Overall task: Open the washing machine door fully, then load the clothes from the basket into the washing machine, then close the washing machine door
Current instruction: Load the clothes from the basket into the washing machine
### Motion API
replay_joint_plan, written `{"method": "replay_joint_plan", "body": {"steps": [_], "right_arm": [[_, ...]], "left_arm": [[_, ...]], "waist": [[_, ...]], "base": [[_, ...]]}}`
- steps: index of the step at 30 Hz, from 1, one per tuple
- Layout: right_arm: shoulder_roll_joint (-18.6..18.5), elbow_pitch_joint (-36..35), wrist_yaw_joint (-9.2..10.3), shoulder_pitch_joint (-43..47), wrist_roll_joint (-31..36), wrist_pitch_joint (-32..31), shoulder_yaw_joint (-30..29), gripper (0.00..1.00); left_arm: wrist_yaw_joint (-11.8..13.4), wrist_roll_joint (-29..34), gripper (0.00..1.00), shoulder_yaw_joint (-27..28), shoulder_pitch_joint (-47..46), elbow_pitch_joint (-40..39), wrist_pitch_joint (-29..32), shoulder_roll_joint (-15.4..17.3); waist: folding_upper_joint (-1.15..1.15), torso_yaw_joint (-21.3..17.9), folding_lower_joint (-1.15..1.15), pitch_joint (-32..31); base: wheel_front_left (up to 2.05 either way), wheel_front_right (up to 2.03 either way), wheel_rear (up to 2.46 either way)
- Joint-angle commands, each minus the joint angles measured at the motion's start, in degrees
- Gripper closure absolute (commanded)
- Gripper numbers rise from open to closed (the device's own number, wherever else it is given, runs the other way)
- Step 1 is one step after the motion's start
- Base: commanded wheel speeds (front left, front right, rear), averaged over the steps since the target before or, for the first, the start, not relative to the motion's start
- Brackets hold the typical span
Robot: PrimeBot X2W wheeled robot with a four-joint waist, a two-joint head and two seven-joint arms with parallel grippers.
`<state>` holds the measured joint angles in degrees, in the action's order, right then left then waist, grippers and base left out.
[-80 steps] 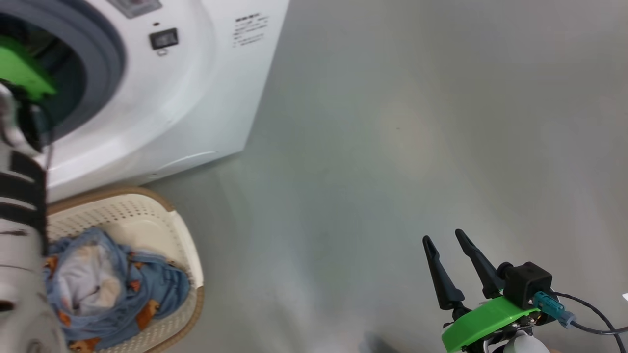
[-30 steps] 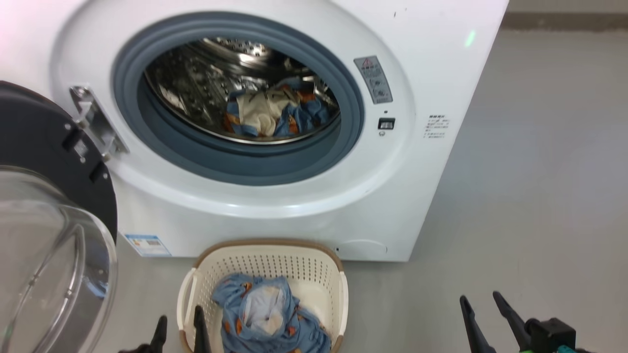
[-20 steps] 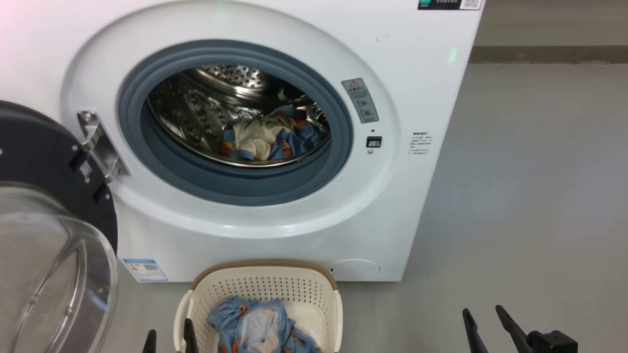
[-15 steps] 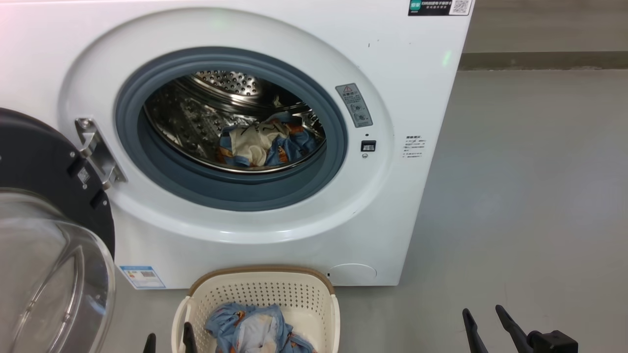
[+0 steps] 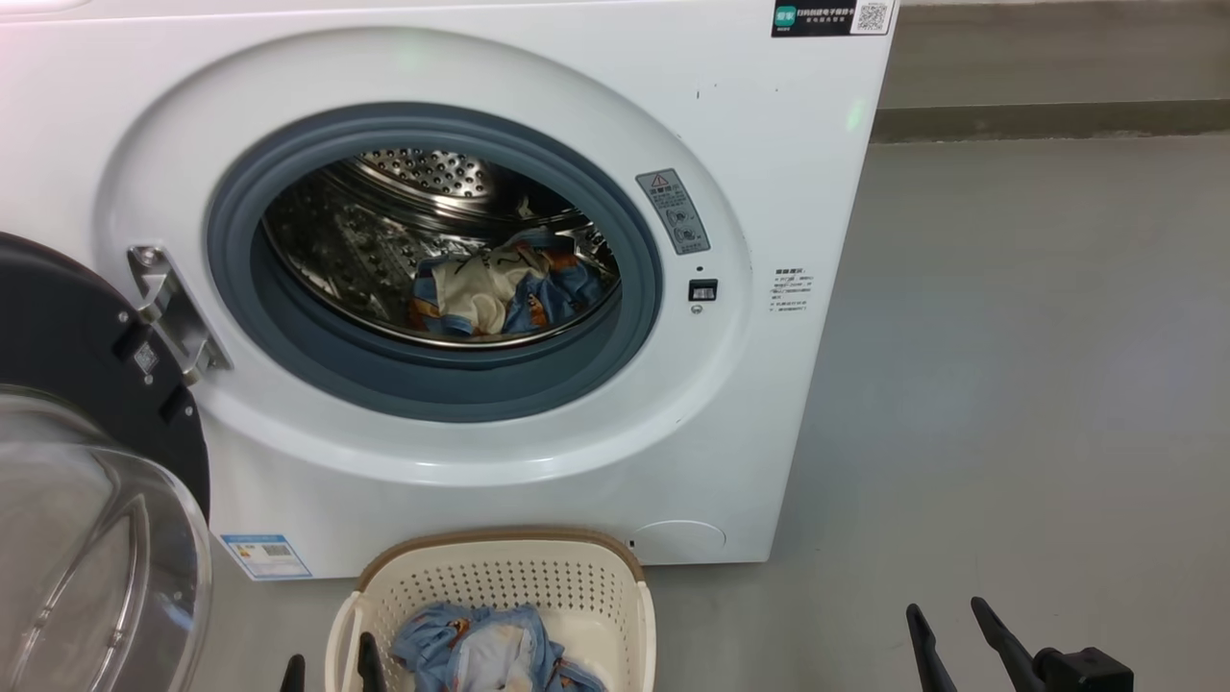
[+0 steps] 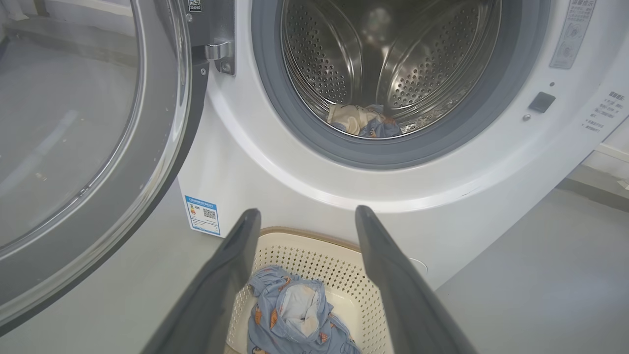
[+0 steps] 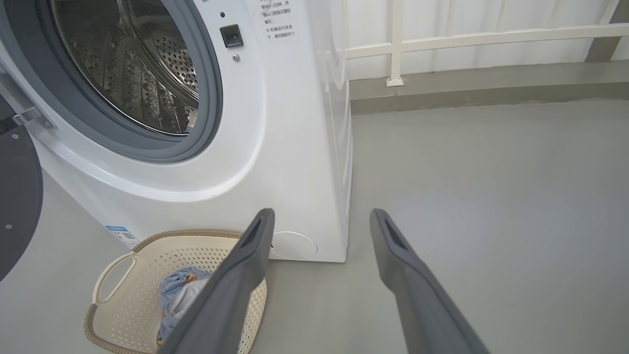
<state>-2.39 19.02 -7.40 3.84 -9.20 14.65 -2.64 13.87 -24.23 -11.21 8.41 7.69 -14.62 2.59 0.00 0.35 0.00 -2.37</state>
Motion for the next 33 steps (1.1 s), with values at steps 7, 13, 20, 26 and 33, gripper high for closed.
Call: {"method": "replay_joint_plan", "body": {"steps": [7, 13, 20, 26, 33], "right_arm": [[-0.5, -2.1, -0.09, -0.4, -0.3, 0.3, 1.2, 0.0], [-0.5, -2.3, -0.09, -0.7, -0.4, 0.3, 1.3, 0.0], [-0.5, -3.3, -0.09, -3.9, -1.2, 0.3, 1.6, 0.0], [-0.5, -3.6, -0.09, -7.6, -2.7, 0.3, 2.3, 0.0], [-0.5, -3.9, -0.09, -11.2, -3.8, 0.3, 2.9, 0.0]], "left_arm": [[0.4, 1.2, 0.0, 1.8, -1.2, -1.8, -0.4, 0.3], [-0.4, 1.6, 0.0, 0.4, -2.8, 1.2, -0.4, 0.3], [-1.7, 2.1, 0.0, -1.9, -9.2, 7.1, -0.4, 0.3], [-3.6, -0.9, 0.0, -3.4, -16.6, 16.9, 2.3, 0.3], [-5.9, -4.4, 0.0, -1.2, -25.5, 29.3, 6.7, 1.4]], "waist": [[0.0, -0.4, 0.0, 1.2], [0.0, -1.3, 0.0, 3.8], [0.0, -3.7, 0.0, 10.7], [0.0, -7.1, 0.0, 17.7], [0.0, -10.8, 0.0, 24.5]], "base": [[0.0, 0.0, 0.0], [0.0, 0.0, 0.0], [0.0, 0.0, 0.0], [0.0, 0.0, 0.0], [0.0, 0.0, 0.0]]}}
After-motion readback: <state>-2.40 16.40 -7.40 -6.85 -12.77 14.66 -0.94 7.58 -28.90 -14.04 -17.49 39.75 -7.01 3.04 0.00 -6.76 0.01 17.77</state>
